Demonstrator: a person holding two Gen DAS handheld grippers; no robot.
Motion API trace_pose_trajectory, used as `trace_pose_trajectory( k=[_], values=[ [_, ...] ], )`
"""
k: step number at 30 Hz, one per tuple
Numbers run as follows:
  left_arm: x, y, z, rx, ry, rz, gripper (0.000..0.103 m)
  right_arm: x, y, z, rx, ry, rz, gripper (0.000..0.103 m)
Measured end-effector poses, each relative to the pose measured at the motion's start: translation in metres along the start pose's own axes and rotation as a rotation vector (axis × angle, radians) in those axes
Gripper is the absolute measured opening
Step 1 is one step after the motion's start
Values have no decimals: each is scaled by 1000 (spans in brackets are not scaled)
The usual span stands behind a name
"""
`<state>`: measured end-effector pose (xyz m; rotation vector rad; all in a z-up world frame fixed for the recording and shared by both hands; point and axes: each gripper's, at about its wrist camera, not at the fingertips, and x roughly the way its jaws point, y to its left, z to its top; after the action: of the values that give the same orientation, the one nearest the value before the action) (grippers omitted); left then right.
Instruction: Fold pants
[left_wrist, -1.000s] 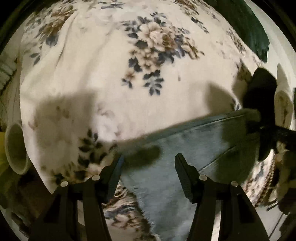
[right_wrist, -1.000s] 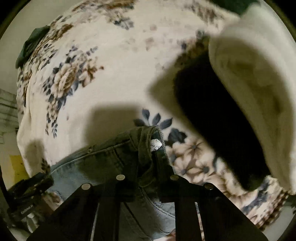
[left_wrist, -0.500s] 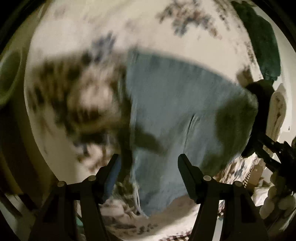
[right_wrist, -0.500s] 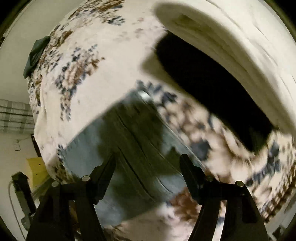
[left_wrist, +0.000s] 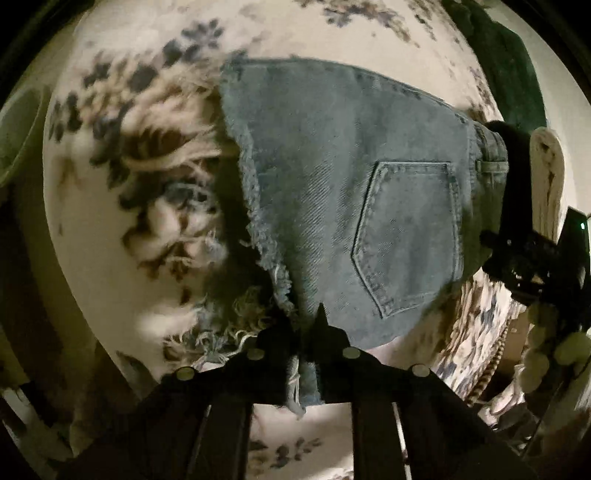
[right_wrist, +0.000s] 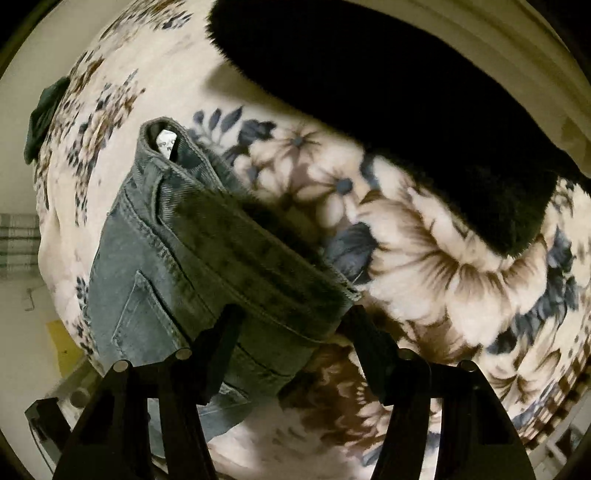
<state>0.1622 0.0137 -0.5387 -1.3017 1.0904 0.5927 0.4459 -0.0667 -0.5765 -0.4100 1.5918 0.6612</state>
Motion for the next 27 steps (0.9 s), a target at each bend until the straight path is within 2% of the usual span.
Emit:
trace_pose_trajectory(
  k=[1, 2, 3, 4, 5, 7, 9, 12, 16, 20, 22, 27],
  values=[
    [-1, 3, 3, -34, 16, 7, 25, 0, 2, 1, -6, 4, -1, 64],
    [-5, 7, 6, -71, 21, -30, 28, 1, 3, 0, -11, 13, 7, 67],
    [-11, 12, 6, -95, 6, -66, 29, 2, 3, -1, -12, 30, 36, 75],
    [-23, 16, 6, -122, -36, -101, 42, 3, 4, -3, -11, 39, 59, 79],
    [-32, 18, 4, -149, -69, -135, 65, 3, 4, -5, -8, 45, 80, 85],
    [-48, 26, -3, -224, -117, -208, 81, 2, 0, -9, 9, 42, 107, 86],
    [-49, 29, -13, -295, -116, -276, 81, 4, -8, -12, 41, 51, 143, 86],
    [-29, 29, -34, -413, -53, -405, 81, 14, -17, -18, 92, 70, 212, 86],
    [4, 19, -52, -490, -2, -518, 81, 36, -24, -21, 130, 102, 297, 86],
    [35, 24, -57, -608, -6, -546, 81, 56, -28, -24, 148, 121, 333, 86],
    [46, 29, -48, -674, -21, -558, 81, 60, -30, -25, 154, 122, 354, 86],
    [48, 41, -34, -816, -77, -588, 79, 63, -29, -27, 165, 95, 439, 87]
  ],
)
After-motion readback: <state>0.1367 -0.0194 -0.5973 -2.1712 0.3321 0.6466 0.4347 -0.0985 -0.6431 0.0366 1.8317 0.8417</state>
